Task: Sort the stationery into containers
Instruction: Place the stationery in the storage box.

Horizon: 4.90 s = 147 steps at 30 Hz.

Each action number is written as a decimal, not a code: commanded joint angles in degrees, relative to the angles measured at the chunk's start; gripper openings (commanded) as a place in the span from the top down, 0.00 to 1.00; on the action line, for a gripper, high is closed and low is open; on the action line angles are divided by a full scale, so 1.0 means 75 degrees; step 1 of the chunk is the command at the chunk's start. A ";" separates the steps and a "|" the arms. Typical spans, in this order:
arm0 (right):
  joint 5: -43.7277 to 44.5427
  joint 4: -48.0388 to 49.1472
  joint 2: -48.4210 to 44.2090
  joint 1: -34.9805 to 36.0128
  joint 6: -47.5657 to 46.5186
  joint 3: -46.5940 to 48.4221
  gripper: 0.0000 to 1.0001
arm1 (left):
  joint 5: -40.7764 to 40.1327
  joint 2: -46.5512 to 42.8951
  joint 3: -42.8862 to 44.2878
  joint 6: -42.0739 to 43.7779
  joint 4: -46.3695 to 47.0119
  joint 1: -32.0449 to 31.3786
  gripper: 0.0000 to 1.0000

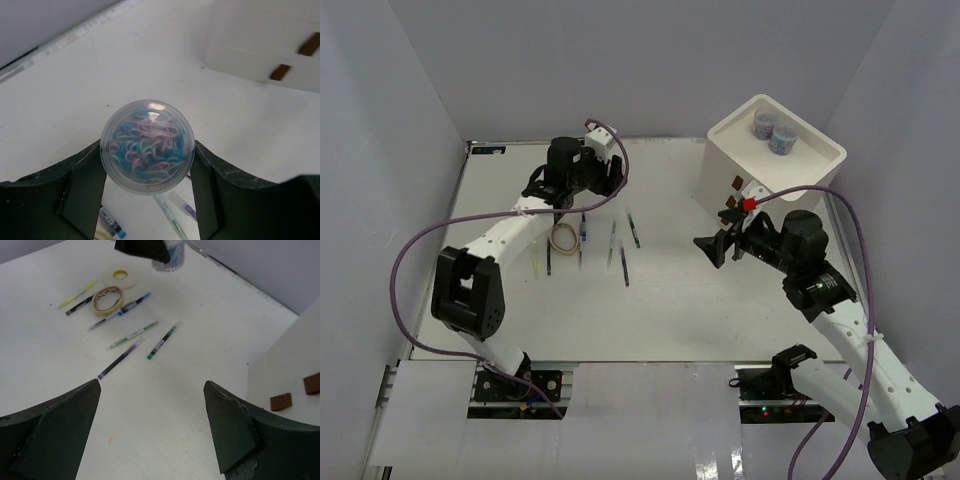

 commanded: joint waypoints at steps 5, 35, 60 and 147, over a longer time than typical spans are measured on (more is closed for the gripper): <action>-0.0276 0.0324 0.0378 0.1178 -0.0653 0.0161 0.10 | 0.2114 -0.2108 0.0239 0.1310 -0.2597 -0.0886 0.49; -0.1015 0.2035 0.3191 0.2924 -0.0724 0.1509 0.05 | 0.3416 -0.4347 -0.1449 0.1721 -0.3115 -0.1414 0.50; -0.1051 0.2176 0.3508 0.2995 -0.0817 0.1298 0.33 | 0.3662 -0.4664 -0.1613 0.1721 -0.2962 -0.1414 0.51; 0.5020 0.0009 0.2290 -0.1096 0.0297 0.2424 0.08 | -0.3815 -0.6012 -0.3394 -0.1302 -0.1017 -0.0418 0.02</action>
